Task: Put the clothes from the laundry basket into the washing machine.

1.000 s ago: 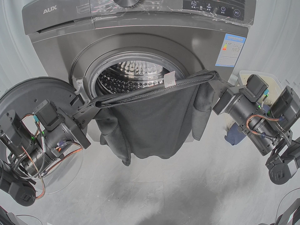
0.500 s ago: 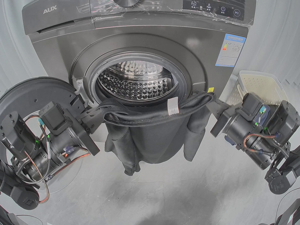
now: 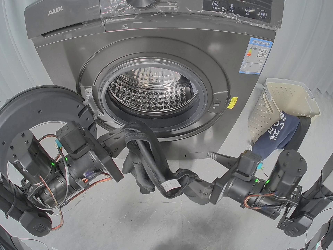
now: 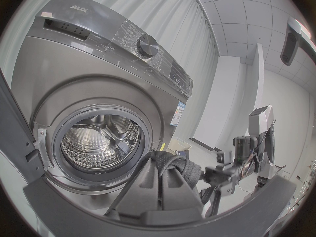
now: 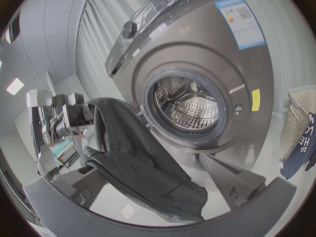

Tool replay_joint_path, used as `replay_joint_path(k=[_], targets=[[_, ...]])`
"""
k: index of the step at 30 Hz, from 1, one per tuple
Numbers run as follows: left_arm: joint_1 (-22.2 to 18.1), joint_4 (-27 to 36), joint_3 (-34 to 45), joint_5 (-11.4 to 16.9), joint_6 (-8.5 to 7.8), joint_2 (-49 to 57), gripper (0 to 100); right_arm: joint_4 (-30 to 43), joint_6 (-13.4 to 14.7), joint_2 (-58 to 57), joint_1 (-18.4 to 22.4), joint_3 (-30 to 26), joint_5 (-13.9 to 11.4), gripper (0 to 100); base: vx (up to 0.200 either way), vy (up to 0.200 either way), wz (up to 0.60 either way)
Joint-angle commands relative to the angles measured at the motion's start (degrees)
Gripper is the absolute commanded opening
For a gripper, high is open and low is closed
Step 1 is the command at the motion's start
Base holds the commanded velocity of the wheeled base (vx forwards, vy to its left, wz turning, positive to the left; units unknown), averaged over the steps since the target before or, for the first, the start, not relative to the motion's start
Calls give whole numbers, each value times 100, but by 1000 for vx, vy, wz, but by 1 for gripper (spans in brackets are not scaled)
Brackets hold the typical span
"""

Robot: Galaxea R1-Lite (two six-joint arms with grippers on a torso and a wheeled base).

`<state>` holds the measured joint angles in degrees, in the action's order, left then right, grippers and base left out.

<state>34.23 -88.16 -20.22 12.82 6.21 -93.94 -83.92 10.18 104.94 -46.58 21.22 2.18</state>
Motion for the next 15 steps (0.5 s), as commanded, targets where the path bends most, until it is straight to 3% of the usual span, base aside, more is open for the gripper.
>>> replay_joint_path(k=[1,6,15], targets=[[5,-17,-43,-17,4,69,0,-19,-34,932,-88,347,-7,100,0,0,0],[31,-17,-43,-8,-5,174,0,-10,-69,1345,-97,734,-16,100,0,0,0],[233,-17,-8,1,-5,253,0,16,-174,2365,-88,1938,-130,100,0,0,0]])
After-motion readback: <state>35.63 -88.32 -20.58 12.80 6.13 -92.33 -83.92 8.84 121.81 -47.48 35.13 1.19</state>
